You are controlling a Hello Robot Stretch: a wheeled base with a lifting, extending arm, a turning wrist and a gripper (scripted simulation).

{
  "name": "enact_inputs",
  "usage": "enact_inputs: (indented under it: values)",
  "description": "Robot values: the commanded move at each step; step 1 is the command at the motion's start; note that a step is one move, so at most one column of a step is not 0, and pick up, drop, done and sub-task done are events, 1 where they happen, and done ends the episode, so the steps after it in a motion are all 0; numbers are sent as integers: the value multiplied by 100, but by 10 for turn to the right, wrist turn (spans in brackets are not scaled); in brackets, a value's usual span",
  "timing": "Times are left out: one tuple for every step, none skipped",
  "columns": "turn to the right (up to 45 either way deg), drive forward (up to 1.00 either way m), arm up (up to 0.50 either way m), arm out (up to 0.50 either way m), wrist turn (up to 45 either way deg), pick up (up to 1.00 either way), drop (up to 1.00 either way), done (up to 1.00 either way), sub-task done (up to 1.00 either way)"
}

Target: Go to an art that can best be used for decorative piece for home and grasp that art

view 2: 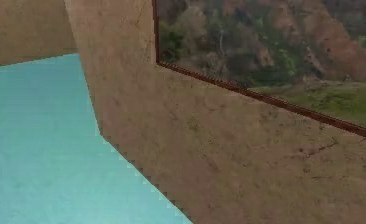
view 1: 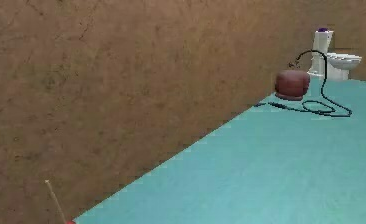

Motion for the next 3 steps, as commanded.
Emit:
enact_inputs:
  values:
    - [390,0,0,0,0,0,0,0,0]
    - [0,100,0,0,0,0,0,0,0]
    - [30,0,0,0,0,0,0,0,0]
